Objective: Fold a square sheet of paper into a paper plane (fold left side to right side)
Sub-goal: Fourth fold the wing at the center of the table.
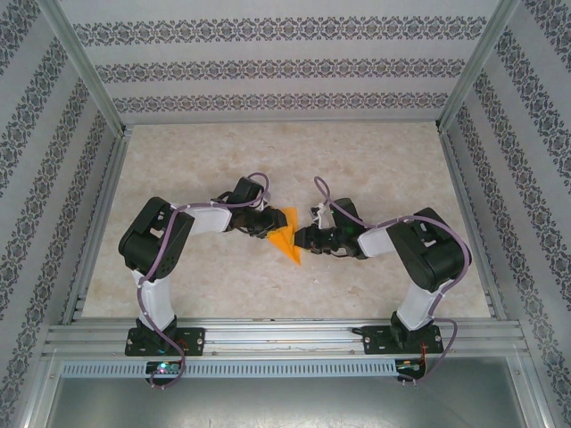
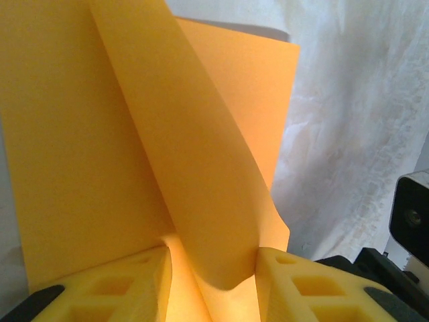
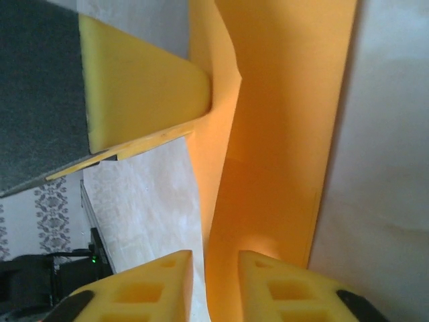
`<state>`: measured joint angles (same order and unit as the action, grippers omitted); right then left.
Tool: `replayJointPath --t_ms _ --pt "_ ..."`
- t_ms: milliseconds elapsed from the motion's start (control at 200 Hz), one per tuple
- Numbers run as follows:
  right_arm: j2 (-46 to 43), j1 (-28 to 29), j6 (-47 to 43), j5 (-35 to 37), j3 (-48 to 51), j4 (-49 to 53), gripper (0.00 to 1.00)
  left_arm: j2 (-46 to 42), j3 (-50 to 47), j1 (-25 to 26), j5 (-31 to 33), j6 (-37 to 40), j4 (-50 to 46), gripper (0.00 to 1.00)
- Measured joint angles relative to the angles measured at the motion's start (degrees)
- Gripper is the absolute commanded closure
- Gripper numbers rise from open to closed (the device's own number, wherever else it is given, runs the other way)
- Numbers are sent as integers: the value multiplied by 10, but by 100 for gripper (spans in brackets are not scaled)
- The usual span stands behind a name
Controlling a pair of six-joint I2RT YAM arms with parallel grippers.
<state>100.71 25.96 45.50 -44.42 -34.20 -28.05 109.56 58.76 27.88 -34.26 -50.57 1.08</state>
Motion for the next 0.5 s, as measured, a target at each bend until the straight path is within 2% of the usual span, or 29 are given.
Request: replayJointPath --t_ms 55,205,500 --pt "-5 -4 -3 0 0 1 61 0 2 0 1 2 -3 61" --pt "-17 -11 -4 0 0 2 57 0 4 2 4 4 -6 61" --pt "4 -10 -4 0 -24 4 60 0 4 2 4 4 -7 61"
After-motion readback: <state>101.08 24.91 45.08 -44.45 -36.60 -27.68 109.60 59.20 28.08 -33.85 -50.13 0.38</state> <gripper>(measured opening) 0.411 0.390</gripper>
